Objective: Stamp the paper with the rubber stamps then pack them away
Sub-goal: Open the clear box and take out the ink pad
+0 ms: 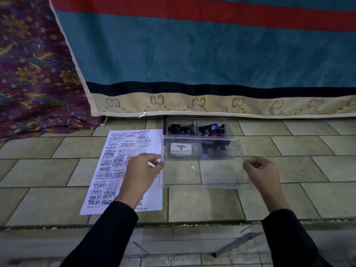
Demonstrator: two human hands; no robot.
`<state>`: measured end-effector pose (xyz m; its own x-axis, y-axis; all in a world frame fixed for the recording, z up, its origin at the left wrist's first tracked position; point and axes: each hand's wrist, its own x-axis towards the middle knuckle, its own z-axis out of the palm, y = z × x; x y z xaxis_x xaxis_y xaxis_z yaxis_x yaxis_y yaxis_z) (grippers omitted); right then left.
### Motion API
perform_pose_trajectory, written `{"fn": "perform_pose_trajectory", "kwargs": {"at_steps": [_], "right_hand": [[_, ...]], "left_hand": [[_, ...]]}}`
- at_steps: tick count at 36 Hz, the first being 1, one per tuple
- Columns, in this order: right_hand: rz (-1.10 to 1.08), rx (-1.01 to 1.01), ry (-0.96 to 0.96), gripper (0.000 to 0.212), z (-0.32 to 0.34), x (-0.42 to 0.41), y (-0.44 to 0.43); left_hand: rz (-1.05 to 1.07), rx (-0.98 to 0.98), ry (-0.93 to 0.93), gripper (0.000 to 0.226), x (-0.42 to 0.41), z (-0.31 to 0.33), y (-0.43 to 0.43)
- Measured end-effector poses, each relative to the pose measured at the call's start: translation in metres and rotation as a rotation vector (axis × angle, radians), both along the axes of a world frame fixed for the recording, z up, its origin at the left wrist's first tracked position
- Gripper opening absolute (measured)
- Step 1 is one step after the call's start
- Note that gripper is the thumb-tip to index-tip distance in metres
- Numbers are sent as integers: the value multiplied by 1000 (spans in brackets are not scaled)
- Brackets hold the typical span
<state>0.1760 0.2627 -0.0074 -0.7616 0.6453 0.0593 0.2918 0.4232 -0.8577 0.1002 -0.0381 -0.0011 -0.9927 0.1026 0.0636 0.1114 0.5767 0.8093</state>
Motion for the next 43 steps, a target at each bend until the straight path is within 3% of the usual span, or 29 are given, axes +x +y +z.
{"fn": "perform_pose_trajectory", "kwargs": {"at_steps": [13,30,36,39,43], "right_hand": [[76,99,-241,14,-33,34,7],[108,170,-309,16,-39,27,0],[97,144,-342,18,-39,25,3],[98,143,-353,13,-36,25,3],[124,225,-247,10,-21,16,-5]], "left_hand": [[-50,-130,-96,15,48,-33,-4],[-82,-347,-104,19,34,-40,2],[-54,-282,-134,15,31,-43,2],[-45,-257,-142,24,30,-44,0],[-14,-242,-51,24,25,-40,-7]]}}
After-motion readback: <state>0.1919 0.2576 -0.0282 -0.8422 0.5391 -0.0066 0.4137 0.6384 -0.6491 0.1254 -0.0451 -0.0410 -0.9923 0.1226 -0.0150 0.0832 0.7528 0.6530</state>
